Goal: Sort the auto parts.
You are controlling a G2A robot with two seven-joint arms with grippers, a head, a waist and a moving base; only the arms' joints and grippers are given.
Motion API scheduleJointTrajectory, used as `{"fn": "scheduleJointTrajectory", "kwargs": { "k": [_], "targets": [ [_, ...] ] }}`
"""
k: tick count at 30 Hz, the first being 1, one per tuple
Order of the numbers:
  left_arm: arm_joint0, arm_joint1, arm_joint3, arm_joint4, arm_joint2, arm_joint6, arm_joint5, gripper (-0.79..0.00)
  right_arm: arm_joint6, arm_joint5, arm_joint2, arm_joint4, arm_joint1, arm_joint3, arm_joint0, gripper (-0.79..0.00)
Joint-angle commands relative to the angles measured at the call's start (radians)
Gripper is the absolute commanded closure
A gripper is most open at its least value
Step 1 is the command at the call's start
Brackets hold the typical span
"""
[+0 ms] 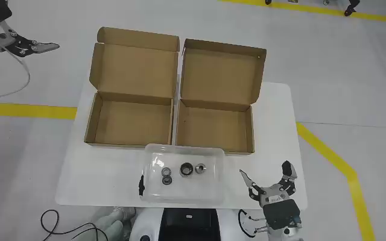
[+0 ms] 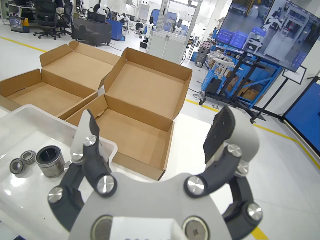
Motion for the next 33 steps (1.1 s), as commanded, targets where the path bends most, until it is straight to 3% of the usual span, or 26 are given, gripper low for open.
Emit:
{"fn": "scheduleJointTrajectory", "kwargs": {
  "k": [1,18,28,33],
  "targets": [
    [0.0,0.0,0.0,0.0,0.0,0.0,0.0,-0.785,0.01,-0.002,0.0,0.003,0.001,-0.004,0.013,-0.785],
    [0.0,0.0,0.0,0.0,0.0,0.0,0.0,-0.785,0.159,-0.137,-0.086,-0.024,0.009,-0.036,0.196,-0.785],
    [0.0,0.0,0.0,0.0,0.0,0.0,0.0,-0.785,0.287,-0.198,-0.186,-0.105,0.008,0.028,0.345,-0.785],
    [0.0,0.0,0.0,0.0,0.0,0.0,0.0,-0.785,0.362,-0.295,-0.251,-0.17,0.009,0.081,0.432,-0.785]
  ]
}}
